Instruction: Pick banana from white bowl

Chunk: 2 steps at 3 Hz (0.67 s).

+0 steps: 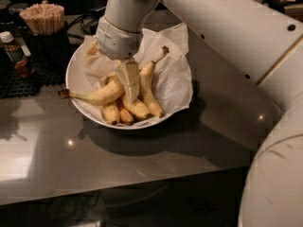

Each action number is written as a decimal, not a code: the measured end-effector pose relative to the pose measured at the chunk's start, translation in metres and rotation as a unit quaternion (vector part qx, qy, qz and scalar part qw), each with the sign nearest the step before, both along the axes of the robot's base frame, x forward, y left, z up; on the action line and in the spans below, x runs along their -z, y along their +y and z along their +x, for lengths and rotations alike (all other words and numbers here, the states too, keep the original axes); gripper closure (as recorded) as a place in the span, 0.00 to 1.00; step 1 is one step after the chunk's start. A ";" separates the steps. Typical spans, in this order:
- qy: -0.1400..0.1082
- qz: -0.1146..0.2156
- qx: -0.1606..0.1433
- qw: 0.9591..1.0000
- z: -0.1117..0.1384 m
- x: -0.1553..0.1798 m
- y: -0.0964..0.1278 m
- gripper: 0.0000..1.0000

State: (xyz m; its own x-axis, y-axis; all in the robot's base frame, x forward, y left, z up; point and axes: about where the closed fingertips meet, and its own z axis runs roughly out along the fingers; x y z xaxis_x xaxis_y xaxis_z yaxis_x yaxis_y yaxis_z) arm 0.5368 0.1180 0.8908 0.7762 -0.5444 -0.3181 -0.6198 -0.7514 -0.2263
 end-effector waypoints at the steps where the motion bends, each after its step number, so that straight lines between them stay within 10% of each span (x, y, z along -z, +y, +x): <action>1: 0.002 0.001 0.003 1.000 -0.002 -0.001 0.000 0.42; 2: 0.008 0.005 0.005 1.000 -0.004 -0.002 0.001 0.65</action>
Offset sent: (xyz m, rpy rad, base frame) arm 0.0063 -0.0101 -0.0508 0.1419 0.0423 -0.1582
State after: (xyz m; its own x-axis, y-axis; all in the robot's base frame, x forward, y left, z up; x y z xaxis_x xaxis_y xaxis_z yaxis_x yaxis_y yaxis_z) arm 0.5326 0.1189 0.8929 0.7657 -0.5488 -0.3353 -0.6307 -0.7429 -0.2244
